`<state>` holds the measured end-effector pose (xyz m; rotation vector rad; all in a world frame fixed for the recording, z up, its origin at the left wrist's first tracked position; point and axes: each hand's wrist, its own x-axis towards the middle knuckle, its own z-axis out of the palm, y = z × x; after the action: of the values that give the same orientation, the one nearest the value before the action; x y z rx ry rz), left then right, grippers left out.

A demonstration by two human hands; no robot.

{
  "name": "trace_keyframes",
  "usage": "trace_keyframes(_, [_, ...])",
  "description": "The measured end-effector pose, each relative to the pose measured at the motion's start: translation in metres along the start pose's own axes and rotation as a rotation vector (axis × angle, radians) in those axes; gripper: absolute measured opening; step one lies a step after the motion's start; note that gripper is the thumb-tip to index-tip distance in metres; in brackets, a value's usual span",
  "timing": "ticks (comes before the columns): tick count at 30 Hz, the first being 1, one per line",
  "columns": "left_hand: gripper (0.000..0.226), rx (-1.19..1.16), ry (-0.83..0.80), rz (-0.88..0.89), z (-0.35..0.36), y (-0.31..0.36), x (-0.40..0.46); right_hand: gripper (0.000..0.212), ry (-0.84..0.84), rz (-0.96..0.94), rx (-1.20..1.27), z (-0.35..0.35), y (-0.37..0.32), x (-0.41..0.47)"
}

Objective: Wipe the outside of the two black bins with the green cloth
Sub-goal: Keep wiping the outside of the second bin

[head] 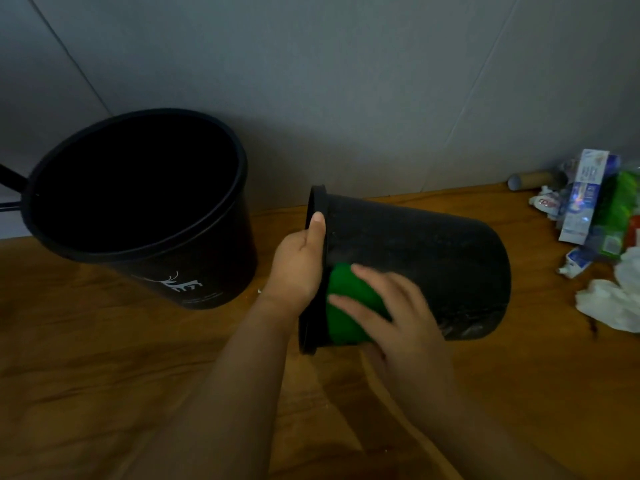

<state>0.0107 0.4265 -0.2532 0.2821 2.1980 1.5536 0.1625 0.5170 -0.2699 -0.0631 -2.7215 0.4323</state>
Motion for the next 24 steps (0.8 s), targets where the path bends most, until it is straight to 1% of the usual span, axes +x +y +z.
trace_keyframes(1, [0.059,-0.005,-0.004,0.011,-0.001,0.001,0.0,0.053,-0.011,-0.068,-0.011,0.0,0.0,0.0])
trace_keyframes(2, [0.057,-0.012,-0.008,0.021,-0.002,0.002,0.0,0.053,-0.018,-0.094,-0.022,-0.001,0.002,0.003])
trace_keyframes(3, [0.058,-0.012,-0.011,0.024,-0.002,0.003,0.001,0.055,-0.014,-0.07,-0.027,-0.002,0.007,0.007])
trace_keyframes(6, [0.064,-0.006,-0.011,-0.016,-0.002,0.005,0.001,0.06,0.036,0.14,0.014,-0.009,0.017,0.016])
trace_keyframes(7, [0.063,-0.028,-0.012,-0.031,-0.001,0.005,0.0,0.061,0.039,0.177,0.02,-0.01,0.018,0.018])
trace_keyframes(11, [0.059,-0.209,0.015,-0.021,0.003,-0.011,-0.021,0.06,0.025,0.188,0.016,-0.01,0.021,0.025])
trace_keyframes(12, [0.06,-0.212,0.035,0.001,0.005,-0.018,-0.028,0.06,0.021,0.198,0.023,-0.011,0.023,0.029])
trace_keyframes(15, [0.066,-0.086,0.111,0.097,0.01,-0.036,-0.042,0.057,0.02,0.214,0.039,-0.013,0.027,0.04])
trace_keyframes(17, [0.067,-0.029,0.131,0.143,0.011,-0.036,-0.043,0.055,0.024,0.227,0.046,-0.013,0.027,0.044])
trace_keyframes(21, [0.068,-0.008,0.125,0.195,0.012,-0.021,-0.039,0.054,0.049,0.251,0.062,-0.017,0.028,0.043])
trace_keyframes(24, [0.069,-0.03,0.114,0.18,0.015,-0.014,-0.039,0.056,0.06,0.249,0.059,-0.017,0.02,0.031])
